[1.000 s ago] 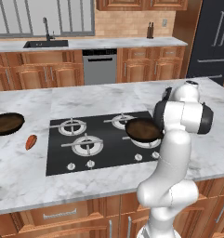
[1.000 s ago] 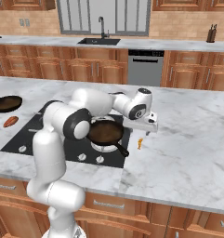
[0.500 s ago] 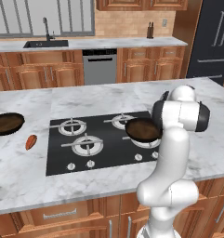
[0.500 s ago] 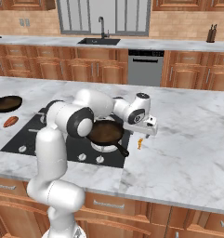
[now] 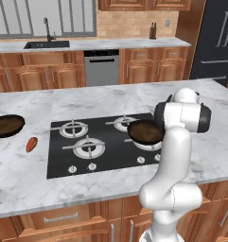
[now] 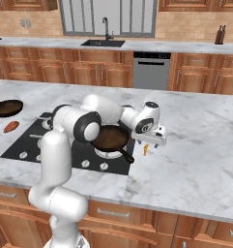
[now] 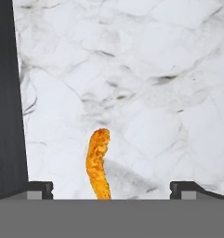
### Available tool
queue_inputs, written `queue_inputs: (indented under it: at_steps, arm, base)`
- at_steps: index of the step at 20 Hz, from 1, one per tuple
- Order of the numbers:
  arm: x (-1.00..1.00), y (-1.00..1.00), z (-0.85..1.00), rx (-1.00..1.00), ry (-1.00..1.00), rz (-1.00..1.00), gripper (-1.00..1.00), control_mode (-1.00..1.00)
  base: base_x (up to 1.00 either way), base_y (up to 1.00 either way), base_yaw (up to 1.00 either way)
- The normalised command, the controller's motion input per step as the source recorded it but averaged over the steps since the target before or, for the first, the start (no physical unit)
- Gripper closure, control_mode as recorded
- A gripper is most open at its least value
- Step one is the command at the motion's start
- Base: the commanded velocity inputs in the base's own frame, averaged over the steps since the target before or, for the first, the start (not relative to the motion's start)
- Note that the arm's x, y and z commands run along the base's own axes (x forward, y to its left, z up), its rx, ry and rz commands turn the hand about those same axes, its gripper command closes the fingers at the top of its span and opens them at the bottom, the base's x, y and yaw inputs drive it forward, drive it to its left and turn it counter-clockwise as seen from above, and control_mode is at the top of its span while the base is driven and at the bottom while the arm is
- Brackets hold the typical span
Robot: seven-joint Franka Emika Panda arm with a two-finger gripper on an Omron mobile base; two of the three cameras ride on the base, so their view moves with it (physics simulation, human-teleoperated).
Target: Place both pans onto different burners. Then place the sweet potato and the shrimp on different pans.
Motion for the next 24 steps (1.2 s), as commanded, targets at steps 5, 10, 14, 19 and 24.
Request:
queue_inputs:
  at_steps: [5, 10, 14, 19, 24]
  arm:
    - [0.02, 0.00, -0.20, 0.00, 0.00, -0.03, -1.00, -1.00]
    - [0.00, 0.00, -0.16, 0.00, 0.00, -0.02, -1.00, -1.00]
    - [0.00, 0.00, -0.16, 0.00, 0.00, -0.01, -1.00, -1.00]
    - [0.01, 0.00, -0.17, 0.00, 0.00, -0.01, -1.00, -1.00]
    - [0.13, 0.00, -0.09, 0.00, 0.00, -0.01, -1.00, -1.00]
  base:
    - [0.00, 0.00, 0.00]
    - [0.00, 0.00, 0.00]
    - [0.00, 0.00, 0.00]
    - [0.00, 0.00, 0.00]
    - [0.00, 0.00, 0.00]
